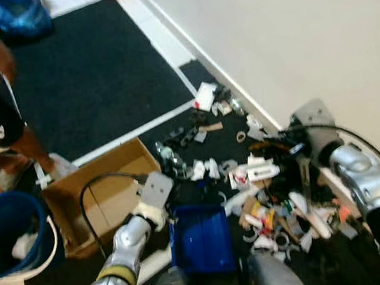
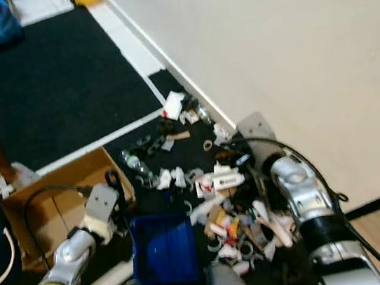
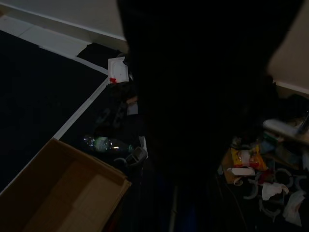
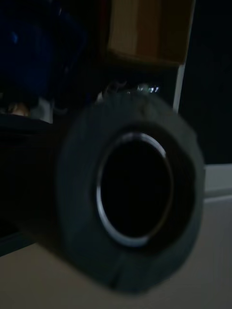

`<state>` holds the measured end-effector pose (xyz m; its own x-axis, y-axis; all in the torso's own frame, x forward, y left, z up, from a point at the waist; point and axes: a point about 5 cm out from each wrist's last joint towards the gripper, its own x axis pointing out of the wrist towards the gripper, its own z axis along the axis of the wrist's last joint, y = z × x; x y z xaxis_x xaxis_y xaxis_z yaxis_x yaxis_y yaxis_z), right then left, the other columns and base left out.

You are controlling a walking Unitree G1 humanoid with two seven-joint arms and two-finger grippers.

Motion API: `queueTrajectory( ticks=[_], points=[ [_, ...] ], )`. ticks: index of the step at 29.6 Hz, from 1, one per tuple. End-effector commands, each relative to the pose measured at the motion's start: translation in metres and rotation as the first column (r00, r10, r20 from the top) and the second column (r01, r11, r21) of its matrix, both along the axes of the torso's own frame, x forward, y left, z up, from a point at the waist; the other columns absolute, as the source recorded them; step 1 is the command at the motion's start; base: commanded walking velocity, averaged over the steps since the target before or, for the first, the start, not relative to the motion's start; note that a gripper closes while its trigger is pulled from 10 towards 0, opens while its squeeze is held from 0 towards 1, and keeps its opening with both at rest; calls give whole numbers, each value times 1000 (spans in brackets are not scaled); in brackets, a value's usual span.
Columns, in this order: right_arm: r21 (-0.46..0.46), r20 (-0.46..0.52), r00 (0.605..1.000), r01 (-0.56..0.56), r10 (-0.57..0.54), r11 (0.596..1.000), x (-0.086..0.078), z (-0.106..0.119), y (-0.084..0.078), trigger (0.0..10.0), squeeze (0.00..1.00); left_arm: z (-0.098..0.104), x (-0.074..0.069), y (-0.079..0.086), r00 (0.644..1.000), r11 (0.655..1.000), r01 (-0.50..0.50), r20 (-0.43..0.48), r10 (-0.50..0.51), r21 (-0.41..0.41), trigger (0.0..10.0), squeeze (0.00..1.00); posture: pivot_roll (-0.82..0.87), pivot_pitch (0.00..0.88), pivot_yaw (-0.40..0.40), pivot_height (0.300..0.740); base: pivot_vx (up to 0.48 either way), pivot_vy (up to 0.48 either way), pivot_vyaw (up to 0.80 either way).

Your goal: Sweep floor

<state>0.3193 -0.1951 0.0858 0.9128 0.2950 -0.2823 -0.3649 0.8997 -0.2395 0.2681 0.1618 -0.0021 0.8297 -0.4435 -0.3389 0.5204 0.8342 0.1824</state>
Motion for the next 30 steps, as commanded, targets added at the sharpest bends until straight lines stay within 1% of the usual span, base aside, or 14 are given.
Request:
queueTrajectory(
  ticks=[1,3,4,6,11,13,14,16,20,23,24,27,28,30],
  points=[
    [96,-49,999,-3,8,995,-5,-7,12,10000,0,-3,-3,-9,1000,1000,25,0,-25,0,10000,0,40,260,-83,740,0,0,0],
    [157,-53,998,-10,19,988,-6,-4,25,10000,0,0,-1,-12,1000,1000,22,20,-22,-9,10000,0,30,281,-89,740,0,0,0],
    [157,-53,998,-10,19,988,-6,-4,25,10000,0,0,-1,-12,1000,1000,22,20,-22,-9,10000,0,30,281,-89,740,0,0,0],
    [248,-69,998,22,-5,969,-5,1,34,10000,0,4,3,-16,999,999,-2,40,3,-48,10000,0,20,296,-96,740,0,0,0],
    [323,-77,997,44,-21,945,-4,7,38,10000,0,6,5,-20,998,998,-6,54,9,-60,10000,0,12,304,-99,740,0,0,0],
    [403,-85,996,65,-33,913,-2,13,42,10000,0,7,6,-25,998,998,2,62,2,-65,10000,0,10,307,-100,740,0,0,0],
    [403,-85,996,65,-33,913,-2,13,42,10000,0,7,6,-25,998,998,2,62,2,-65,10000,0,10,307,-100,740,0,0,0],
    [480,-90,995,73,-33,874,-1,21,46,10000,0,8,7,-29,998,998,10,70,-6,-65,10000,0,6,306,-98,740,0,0,0],
    [504,-94,995,70,-27,861,-2,25,47,10000,0,8,7,-31,997,998,14,74,-9,-66,10000,0,11,298,-95,740,0,0,0],
    [565,-103,994,82,-29,821,-1,31,47,10000,0,8,6,-31,997,998,19,77,-14,-65,10000,0,12,291,-91,740,0,0,0],
    [565,-103,994,82,-29,821,-1,31,47,10000,0,8,6,-31,997,998,19,77,-14,-65,10000,0,12,291,-91,740,0,0,0],
    [606,-109,994,88,-27,791,0,35,47,10000,0,8,6,-31,997,998,19,77,-14,-64,10000,0,11,291,-89,740,0,0,0],
    [640,-110,994,66,6,766,-1,40,50,10000,0,8,6,-31,997,998,21,78,-16,-64,10000,0,13,285,-86,740,0,0,0],
    [653,-111,994,59,18,755,-2,42,50,10000,0,8,6,-32,997,998,22,78,-17,-64,10000,0,13,284,-85,740,0,0,0]
  ],
)
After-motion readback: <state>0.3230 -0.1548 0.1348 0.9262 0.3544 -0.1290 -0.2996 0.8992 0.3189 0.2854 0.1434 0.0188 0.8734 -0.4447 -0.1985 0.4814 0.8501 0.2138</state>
